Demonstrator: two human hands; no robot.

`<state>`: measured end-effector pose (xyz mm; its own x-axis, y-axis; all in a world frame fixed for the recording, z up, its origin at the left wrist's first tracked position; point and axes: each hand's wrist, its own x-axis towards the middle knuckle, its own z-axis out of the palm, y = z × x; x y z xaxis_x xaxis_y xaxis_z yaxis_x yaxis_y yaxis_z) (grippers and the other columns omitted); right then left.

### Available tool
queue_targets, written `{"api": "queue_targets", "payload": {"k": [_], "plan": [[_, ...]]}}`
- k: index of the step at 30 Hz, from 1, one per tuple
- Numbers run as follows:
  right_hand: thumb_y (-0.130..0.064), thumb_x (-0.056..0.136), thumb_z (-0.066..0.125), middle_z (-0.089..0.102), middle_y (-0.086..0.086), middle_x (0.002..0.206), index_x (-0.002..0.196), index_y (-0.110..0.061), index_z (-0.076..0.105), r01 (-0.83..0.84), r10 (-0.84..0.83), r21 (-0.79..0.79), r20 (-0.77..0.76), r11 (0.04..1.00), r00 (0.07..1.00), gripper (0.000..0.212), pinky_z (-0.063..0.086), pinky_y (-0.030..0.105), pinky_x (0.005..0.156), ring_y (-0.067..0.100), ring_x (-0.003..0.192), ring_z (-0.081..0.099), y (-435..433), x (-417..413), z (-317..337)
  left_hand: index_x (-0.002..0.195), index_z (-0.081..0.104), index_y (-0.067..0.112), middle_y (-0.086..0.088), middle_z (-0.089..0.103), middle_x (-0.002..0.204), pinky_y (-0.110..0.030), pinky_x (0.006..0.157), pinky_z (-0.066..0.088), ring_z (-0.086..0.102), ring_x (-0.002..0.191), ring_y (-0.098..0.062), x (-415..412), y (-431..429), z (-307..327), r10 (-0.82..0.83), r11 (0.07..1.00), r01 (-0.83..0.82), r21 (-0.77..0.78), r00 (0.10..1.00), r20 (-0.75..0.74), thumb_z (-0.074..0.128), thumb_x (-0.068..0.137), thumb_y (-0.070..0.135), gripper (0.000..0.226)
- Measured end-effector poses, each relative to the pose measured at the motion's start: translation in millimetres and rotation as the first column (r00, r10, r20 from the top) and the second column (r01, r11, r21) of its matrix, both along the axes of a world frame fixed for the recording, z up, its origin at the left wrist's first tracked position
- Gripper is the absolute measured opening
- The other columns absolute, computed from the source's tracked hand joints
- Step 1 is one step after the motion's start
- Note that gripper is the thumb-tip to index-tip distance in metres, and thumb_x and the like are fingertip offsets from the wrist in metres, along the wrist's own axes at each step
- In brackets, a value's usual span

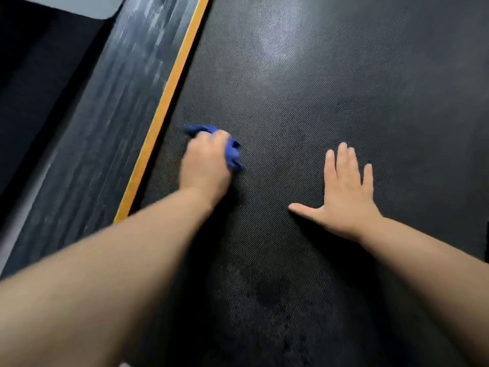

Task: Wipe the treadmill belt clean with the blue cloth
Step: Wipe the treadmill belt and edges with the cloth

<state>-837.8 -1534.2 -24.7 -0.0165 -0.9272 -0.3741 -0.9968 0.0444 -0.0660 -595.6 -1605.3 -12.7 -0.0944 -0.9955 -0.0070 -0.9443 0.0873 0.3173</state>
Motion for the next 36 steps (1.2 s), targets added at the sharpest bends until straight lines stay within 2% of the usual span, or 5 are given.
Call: {"api": "queue_targets", "payload": {"k": [4,11,23,30,36], "plan": [[-0.097,0.046,0.018,-0.024,0.013,0.155,0.149,-0.008,-0.012,0.004,-0.005,0.008,0.029,1.0,1.0,0.139,-0.01,0.053,0.114,0.024,0.142,-0.025,-1,-4,3,0.112,0.057,0.016,-0.012,0.054,0.099,-0.048,0.07,0.052,0.054,0.091,-0.034,-51,41,3,-0.535,0.833,0.545,0.097,0.838,-0.11,0.051,0.087,0.03,0.029],[-0.099,0.046,0.023,-0.029,0.012,0.153,0.147,-0.009,-0.018,-0.035,0.034,0.027,0.05,0.999,0.998,0.141,-0.013,0.054,0.113,0.024,0.141,-0.029,-2,-6,2,0.11,0.059,0.014,-0.018,0.054,0.11,-0.044,0.079,0.042,0.052,0.1,-0.038,24,-31,3,0.07,0.997,-0.069,-0.027,0.996,0.046,0.055,0.086,0.018,0.025],[-0.057,0.062,0.06,-0.024,0.008,0.156,0.148,-0.036,-0.012,0.024,-0.03,0.022,0.35,0.999,0.936,0.115,-0.01,0.055,0.112,0.022,0.143,-0.024,-5,0,24,0.147,0.007,0.045,-0.008,0.011,0.158,-0.038,0.102,0.041,0.041,0.13,-0.03,-33,54,34,-0.495,0.785,0.525,0.328,0.851,-0.177,0.063,0.07,0.027,0.097],[-0.046,0.079,0.044,0.034,0.011,0.151,0.134,-0.027,0.051,-0.286,0.385,-0.291,0.383,0.913,0.84,0.059,0.03,0.05,0.106,0.038,0.131,0.036,36,95,7,0.149,0.015,0.034,-0.009,0.007,0.158,-0.039,0.111,0.027,0.028,0.137,-0.03,96,86,38,-0.048,0.962,-0.016,0.272,0.973,0.225,0.062,0.078,0.034,0.086],[-0.017,0.08,0.058,0.05,0.019,0.128,0.119,-0.016,0.062,0.114,0.079,-0.394,0.44,0.912,0.894,0.039,0.035,0.039,0.098,0.043,0.105,0.047,-16,94,8,0.151,-0.005,0.022,-0.004,-0.012,0.159,-0.057,0.115,0.011,-0.007,0.146,-0.026,166,119,29,0.143,0.89,-0.29,0.352,0.91,0.39,0.049,0.087,0.054,0.09]]}}
